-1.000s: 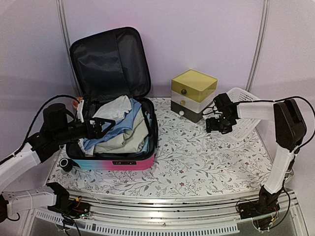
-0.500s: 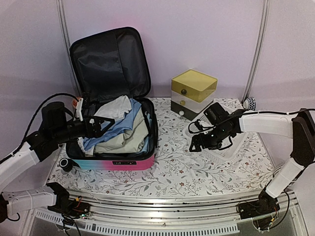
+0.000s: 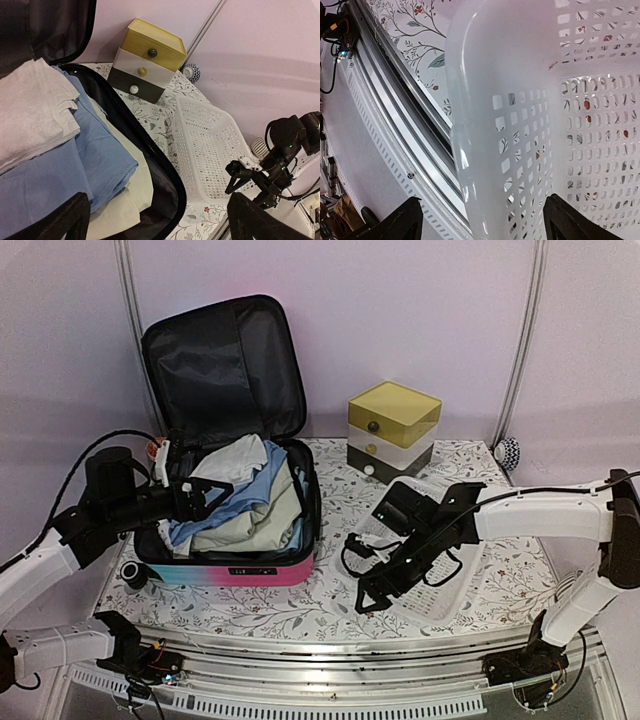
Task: Open, take out, and arrange the luggage
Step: Move the bin to the center of the board.
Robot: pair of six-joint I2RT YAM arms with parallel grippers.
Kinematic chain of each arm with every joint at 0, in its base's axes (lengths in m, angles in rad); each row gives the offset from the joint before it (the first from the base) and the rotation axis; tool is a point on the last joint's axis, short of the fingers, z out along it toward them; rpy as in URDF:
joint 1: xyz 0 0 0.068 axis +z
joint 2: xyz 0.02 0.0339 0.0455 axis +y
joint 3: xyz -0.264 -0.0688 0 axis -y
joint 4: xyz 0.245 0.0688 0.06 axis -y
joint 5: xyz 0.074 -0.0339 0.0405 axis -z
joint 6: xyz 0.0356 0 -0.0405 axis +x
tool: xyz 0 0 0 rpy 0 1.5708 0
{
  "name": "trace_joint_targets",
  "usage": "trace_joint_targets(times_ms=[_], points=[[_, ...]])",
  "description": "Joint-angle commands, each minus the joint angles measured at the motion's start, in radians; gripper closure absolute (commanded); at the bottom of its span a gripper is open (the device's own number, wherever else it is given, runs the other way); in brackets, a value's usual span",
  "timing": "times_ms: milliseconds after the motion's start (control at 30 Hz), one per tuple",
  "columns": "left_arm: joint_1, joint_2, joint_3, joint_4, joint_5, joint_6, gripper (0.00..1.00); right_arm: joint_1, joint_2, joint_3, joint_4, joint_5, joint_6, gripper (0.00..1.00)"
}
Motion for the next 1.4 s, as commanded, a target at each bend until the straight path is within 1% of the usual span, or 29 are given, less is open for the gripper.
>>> trace_joint_targets(times_ms=[0, 67, 167, 267, 367, 400, 433, 467, 533, 600, 733, 933, 1100, 1167, 1233, 1300, 1367], points=[[-0.010, 0.015, 0.036, -0.002, 0.004, 0.020, 0.02, -0.021, -0.090, 0.076, -0.048, 0.076, -0.019, 0.12], [-0.010, 0.018, 0.038, -0.001, 0.003, 0.019, 0.02, -0.066, -0.118, 0.092, -0.055, 0.131, -0.003, 0.11], [-0.010, 0.022, 0.042, -0.002, 0.001, 0.019, 0.02, -0.202, -0.164, 0.086, -0.074, 0.249, 0.058, 0.12], [-0.011, 0.023, 0.046, -0.003, 0.001, 0.017, 0.02, -0.363, -0.258, 0.036, -0.068, 0.374, 0.120, 0.12], [-0.010, 0.022, 0.050, -0.009, -0.002, 0.018, 0.02, -0.495, -0.374, -0.035, -0.050, 0.493, 0.198, 0.11], [-0.011, 0.022, 0.051, -0.010, -0.003, 0.018, 0.02, -0.540, -0.410, -0.058, -0.049, 0.525, 0.232, 0.09], [-0.011, 0.022, 0.052, -0.010, -0.005, 0.019, 0.02, -0.582, -0.437, -0.082, -0.050, 0.563, 0.261, 0.07], [-0.012, 0.023, 0.052, -0.011, -0.006, 0.018, 0.02, -0.616, -0.462, -0.102, -0.053, 0.599, 0.313, 0.07], [-0.010, 0.027, 0.053, -0.009, -0.008, 0.016, 0.02, -0.672, -0.492, -0.137, -0.053, 0.621, 0.378, 0.08], [-0.011, 0.033, 0.056, -0.012, -0.010, 0.015, 0.02, -0.697, -0.496, -0.162, -0.041, 0.606, 0.419, 0.08], [-0.012, 0.040, 0.062, -0.023, -0.031, 0.015, 0.02, -0.698, -0.478, -0.214, 0.028, 0.504, 0.435, 0.09], [-0.011, 0.046, 0.065, -0.020, -0.036, 0.012, 0.02, -0.699, -0.394, -0.273, 0.205, 0.319, 0.476, 0.10], [-0.010, 0.045, 0.065, -0.023, -0.035, 0.006, 0.03, -0.698, -0.300, -0.251, 0.375, 0.213, 0.493, 0.11], [-0.011, 0.044, 0.067, -0.027, -0.037, 0.005, 0.02, -0.696, -0.274, -0.240, 0.462, 0.139, 0.490, 0.12], [-0.010, 0.042, 0.067, -0.033, -0.042, 0.005, 0.02, -0.695, -0.246, -0.227, 0.552, 0.031, 0.472, 0.12], [-0.011, 0.040, 0.067, -0.039, -0.049, 0.006, 0.02, -0.691, -0.208, -0.196, 0.581, -0.021, 0.459, 0.12], [-0.011, 0.038, 0.067, -0.046, -0.054, 0.006, 0.03, -0.689, -0.191, -0.167, 0.571, -0.035, 0.434, 0.11]])
